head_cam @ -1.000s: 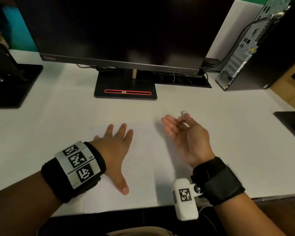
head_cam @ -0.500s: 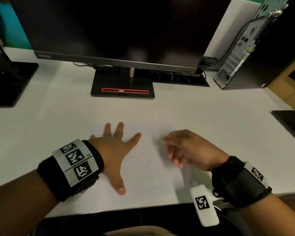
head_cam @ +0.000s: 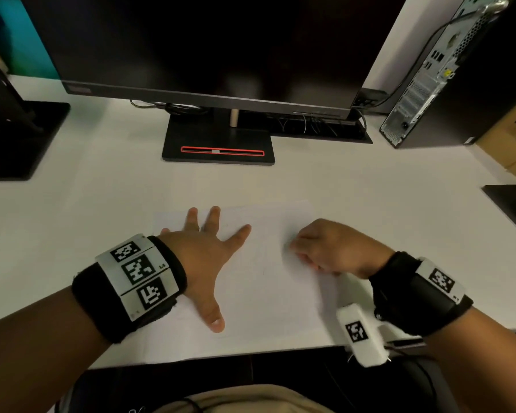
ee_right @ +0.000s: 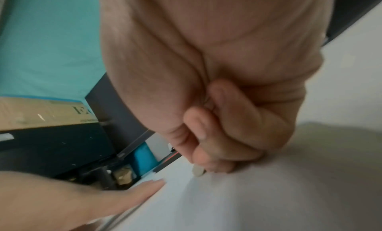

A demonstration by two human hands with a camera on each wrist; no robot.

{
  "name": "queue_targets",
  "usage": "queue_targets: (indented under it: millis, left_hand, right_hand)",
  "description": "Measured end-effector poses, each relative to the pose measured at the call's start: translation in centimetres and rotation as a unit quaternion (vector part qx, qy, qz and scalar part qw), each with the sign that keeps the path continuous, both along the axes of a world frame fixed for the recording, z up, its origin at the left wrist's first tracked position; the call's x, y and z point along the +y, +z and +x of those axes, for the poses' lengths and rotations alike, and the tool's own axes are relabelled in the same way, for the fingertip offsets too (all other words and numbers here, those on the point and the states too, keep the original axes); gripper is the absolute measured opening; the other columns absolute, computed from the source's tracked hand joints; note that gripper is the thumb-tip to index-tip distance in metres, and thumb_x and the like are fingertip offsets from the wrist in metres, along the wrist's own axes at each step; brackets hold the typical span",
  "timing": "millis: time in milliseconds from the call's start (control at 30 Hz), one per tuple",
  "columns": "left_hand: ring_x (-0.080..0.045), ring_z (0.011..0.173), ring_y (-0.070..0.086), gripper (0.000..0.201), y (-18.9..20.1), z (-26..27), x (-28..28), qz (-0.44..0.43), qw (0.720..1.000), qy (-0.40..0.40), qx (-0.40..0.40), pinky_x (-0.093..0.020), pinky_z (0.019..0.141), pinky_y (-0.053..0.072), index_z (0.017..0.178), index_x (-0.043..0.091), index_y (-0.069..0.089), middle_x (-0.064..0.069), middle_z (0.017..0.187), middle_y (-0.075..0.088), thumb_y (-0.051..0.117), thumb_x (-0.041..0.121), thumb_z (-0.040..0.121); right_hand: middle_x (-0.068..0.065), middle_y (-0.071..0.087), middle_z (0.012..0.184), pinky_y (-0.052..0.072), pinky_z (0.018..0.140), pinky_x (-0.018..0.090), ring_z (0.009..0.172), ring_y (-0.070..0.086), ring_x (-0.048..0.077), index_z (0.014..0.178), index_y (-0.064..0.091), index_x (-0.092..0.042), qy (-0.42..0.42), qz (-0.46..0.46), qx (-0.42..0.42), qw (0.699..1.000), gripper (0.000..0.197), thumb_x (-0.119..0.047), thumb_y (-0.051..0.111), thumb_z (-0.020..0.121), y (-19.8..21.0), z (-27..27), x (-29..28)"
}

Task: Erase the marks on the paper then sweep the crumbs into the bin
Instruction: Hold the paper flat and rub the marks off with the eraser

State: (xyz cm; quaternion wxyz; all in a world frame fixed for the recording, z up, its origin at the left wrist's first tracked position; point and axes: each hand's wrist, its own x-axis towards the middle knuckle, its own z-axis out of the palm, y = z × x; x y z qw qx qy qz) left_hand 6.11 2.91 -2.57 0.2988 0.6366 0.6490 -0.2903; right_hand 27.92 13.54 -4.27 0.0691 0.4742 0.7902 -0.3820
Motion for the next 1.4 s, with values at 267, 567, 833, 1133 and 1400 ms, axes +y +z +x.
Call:
queue_targets:
  millis: [267,567,833,1133,1400]
  left_hand:
    - [-0.045,0.144,-0.033,0.161,-0.1,-0.1,0.0,0.004,1.0,-0.002,0.001,-0.073,0.114,0.014,0.14,0.048,-0.041,-0.01,0.153,-0.048,0.089,0.07,0.048]
    - [-0.042,0.144,-0.035,0.16,-0.1,-0.2,-0.3,0.007,1.0,0.002,-0.006,-0.073,0.115,0.01,0.142,0.05,-0.039,-0.007,0.153,-0.047,0.09,0.068,0.048]
    - [-0.042,0.144,-0.035,0.16,-0.2,-0.3,-0.4,0.01,1.0,0.002,-0.004,-0.073,0.115,0.01,0.142,0.05,-0.038,-0.007,0.154,-0.047,0.089,0.07,0.047]
    - [-0.042,0.145,-0.033,0.159,-0.5,-0.4,-0.4,0.02,1.0,0.01,-0.006,-0.071,0.116,0.014,0.142,0.049,-0.038,-0.008,0.155,-0.045,0.087,0.073,0.047]
    - [-0.043,0.145,-0.032,0.159,-0.5,-0.3,-0.3,0.016,1.0,0.016,-0.005,-0.071,0.115,0.017,0.142,0.048,-0.038,-0.009,0.154,-0.046,0.086,0.075,0.047]
  right_hand:
    - [0.007,0.052,0.06,0.036,0.045,0.025,0.05,0.044,0.02,0.074,0.056,0.005,0.032,-0.012,0.013,0.999,0.043,-0.032,0.055,0.097,0.1,-0.1,-1.4]
    - [0.001,0.052,0.055,0.036,0.046,0.024,0.043,0.043,0.011,0.073,0.058,0.001,0.075,0.037,-0.025,0.996,0.042,-0.031,0.053,0.099,0.6,0.9,-1.8]
    - [-0.002,0.052,0.057,0.037,0.053,0.027,0.048,0.042,0.009,0.071,0.056,-0.001,0.079,0.067,-0.033,0.994,0.04,-0.029,0.055,0.1,1.6,2.4,-2.2]
    - [0.0,0.049,0.056,0.035,0.05,0.027,0.045,0.039,0.009,0.071,0.052,0.0,0.052,0.05,-0.026,0.997,0.042,-0.03,0.055,0.1,1.8,4.1,-2.1]
    - [-0.001,0.05,0.056,0.035,0.052,0.028,0.047,0.041,0.01,0.068,0.053,-0.003,0.026,0.092,-0.047,0.994,0.04,-0.029,0.056,0.099,1.8,4.6,-0.7]
